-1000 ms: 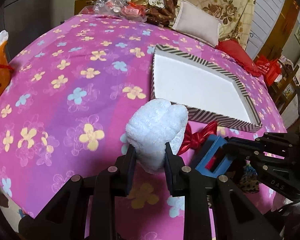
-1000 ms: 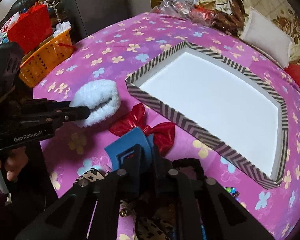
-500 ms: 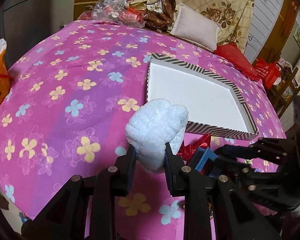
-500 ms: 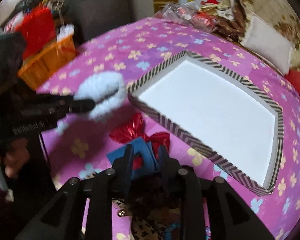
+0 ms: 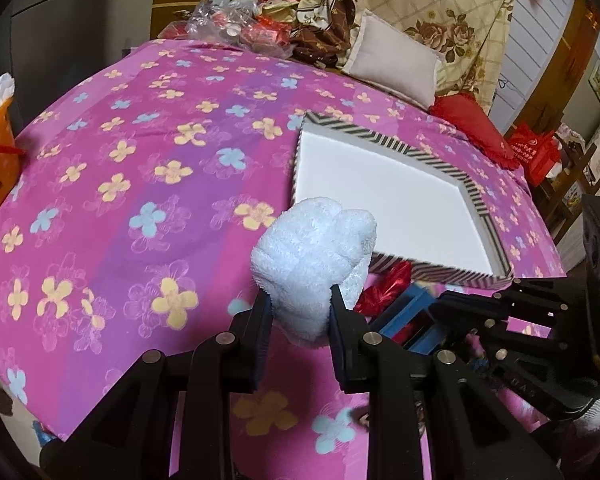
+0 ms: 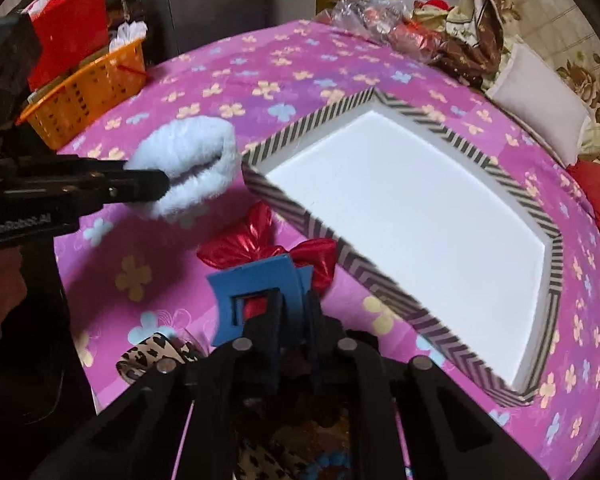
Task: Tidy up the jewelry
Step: 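Lift the white scrunchie with the left tool while the right tool lifts the blue clip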
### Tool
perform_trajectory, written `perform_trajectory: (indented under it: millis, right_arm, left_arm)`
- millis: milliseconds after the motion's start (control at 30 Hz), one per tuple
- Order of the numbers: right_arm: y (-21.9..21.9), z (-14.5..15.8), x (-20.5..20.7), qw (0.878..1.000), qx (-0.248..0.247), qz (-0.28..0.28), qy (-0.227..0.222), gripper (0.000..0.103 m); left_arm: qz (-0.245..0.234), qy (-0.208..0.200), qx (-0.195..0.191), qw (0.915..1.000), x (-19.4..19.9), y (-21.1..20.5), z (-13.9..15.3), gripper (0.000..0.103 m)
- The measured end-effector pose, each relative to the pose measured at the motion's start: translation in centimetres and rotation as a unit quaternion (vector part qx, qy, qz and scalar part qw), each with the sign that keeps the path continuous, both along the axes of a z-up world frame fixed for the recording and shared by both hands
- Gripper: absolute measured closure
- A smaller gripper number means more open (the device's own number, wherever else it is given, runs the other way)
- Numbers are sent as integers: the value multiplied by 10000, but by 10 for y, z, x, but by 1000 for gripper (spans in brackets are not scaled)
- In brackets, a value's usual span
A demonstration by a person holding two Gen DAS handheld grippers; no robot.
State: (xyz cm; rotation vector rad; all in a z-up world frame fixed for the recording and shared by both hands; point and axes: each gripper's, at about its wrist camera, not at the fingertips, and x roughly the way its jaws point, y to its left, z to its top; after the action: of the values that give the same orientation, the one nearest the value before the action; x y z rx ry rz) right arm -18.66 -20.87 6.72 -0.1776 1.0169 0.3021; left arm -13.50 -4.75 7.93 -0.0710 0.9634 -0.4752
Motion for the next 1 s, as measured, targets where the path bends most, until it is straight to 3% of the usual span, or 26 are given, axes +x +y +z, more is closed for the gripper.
perform_trajectory:
  millis: [133,233,300,367,433,500,633,767,1000]
  right_arm:
    - [-10,20,4,9997,61,-87,-239,100]
    - [-15,24,8,9993,356,-48,-109,100]
    - [-14,20,8,9993,363,-17,-39,91]
    - [-9,11,5,9998,166,50,28,71]
    - [-7,2,4,9998,142,17,168,69]
    - [-13,-3,2,9980,511,-173,345,68]
    - [-21,-1,-8,9900,1196,-577,484,37]
    - [-21,-9,-13,9833,1430,-849,743,36]
    - [-11,-26,9,9765,1528,-1352,699,26]
  left_arm:
    - [-18,-82,-84,9999,4,-7,11,81]
    - [-6,-138,-115,9998,6,-10,17,81]
    - [4,-145,-124,9998,6,-9,18,81]
    - [21,-113,-121,9999,6,-9,16,81]
    - [33,-89,-119,9999,5,-7,15,81]
    - [52,-93,-102,9999,3,-5,14,81]
    - [106,-101,-99,9998,3,1,12,81]
    - [135,-107,-164,9997,3,6,12,81]
    - [182,-91,-237,9995,2,12,9,81]
